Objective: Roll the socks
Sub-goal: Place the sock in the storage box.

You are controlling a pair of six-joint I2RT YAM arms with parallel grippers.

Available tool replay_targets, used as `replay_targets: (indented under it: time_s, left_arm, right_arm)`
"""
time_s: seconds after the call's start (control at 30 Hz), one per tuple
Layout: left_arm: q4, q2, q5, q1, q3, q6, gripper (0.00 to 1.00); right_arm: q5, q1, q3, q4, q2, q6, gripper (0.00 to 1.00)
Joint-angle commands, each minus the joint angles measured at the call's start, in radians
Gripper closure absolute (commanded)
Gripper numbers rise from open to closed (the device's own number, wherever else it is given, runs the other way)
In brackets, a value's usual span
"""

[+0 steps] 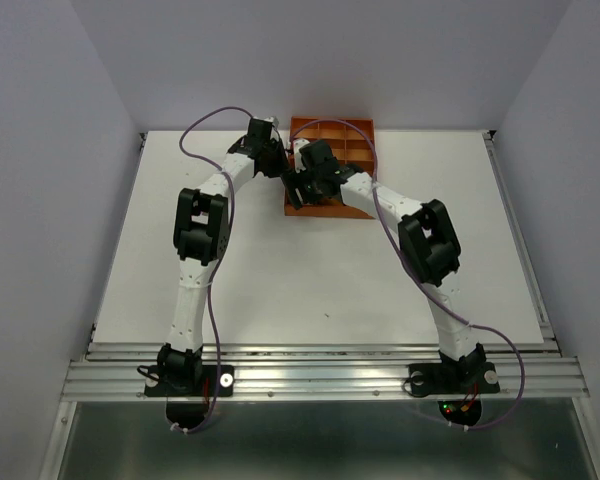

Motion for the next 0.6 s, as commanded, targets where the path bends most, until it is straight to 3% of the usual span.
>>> replay_targets:
  time_s: [0.0,0.07,0.1,0.2,0.4,0.57]
  left_arm:
    - [-0.006,0.008,0.022,0.006,-0.020,-0.031,1.00]
    - [-0.006,0.006,0.022,0.006,-0.021,-0.031,1.00]
    - [-0.005,0.006,0.022,0.004,-0.021,-0.030,1.00]
    - [-0.006,0.008,0.022,0.006,-0.021,-0.028,1.00]
    - [-0.008,0.011,0.025,0.004,-0.021,-0.025,1.00]
    - [-0.008,0.011,0.025,0.006,-0.023,-0.024,1.00]
  right_arm:
    - [-0.004,0.004,-0.007,0.006,-0.071,-0.002,0.29]
    - [0.036,-0.005,-0.008,0.021,-0.074,0.028,0.38]
    - [0.068,-0.005,-0.007,0.022,-0.074,0.036,0.49]
    - [0.131,-0.014,-0.011,0.053,-0.081,0.057,0.68]
    - [0.177,-0.034,0.004,0.111,-0.070,0.064,0.84]
    - [0.237,-0.035,0.059,0.127,-0.010,0.050,0.87]
